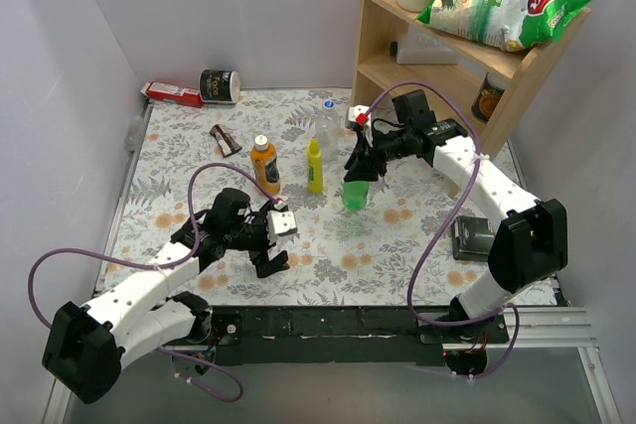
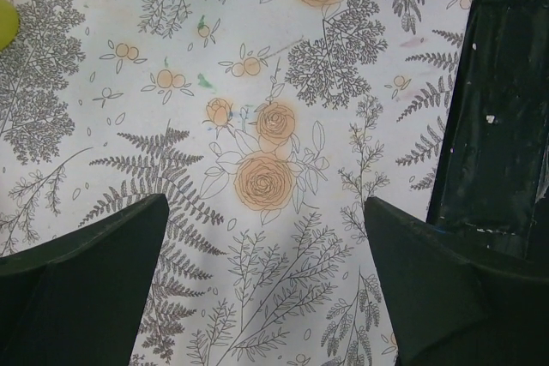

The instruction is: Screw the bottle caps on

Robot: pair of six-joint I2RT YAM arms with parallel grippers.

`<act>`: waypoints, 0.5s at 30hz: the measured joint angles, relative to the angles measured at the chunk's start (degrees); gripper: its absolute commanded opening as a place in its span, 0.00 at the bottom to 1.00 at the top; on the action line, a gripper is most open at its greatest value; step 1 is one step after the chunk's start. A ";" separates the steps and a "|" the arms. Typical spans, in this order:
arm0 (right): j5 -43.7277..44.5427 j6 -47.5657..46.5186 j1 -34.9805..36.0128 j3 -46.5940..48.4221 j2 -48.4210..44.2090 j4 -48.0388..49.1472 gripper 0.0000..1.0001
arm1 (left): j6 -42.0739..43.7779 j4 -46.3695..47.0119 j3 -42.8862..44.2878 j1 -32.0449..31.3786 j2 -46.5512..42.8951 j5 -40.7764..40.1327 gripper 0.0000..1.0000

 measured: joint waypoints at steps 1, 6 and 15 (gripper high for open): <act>-0.11 -0.13 0.04 -1.09 -0.02 1.14 0.02 | 0.26 -0.33 0.00 0.00 0.28 0.09 0.98; -0.07 -0.72 0.24 -5.66 -0.17 5.35 0.06 | 1.03 -0.96 0.00 0.00 1.57 0.13 0.98; 0.17 -1.51 0.24 -8.76 -0.26 9.35 0.29 | 1.42 -1.62 0.00 0.00 2.64 0.09 0.98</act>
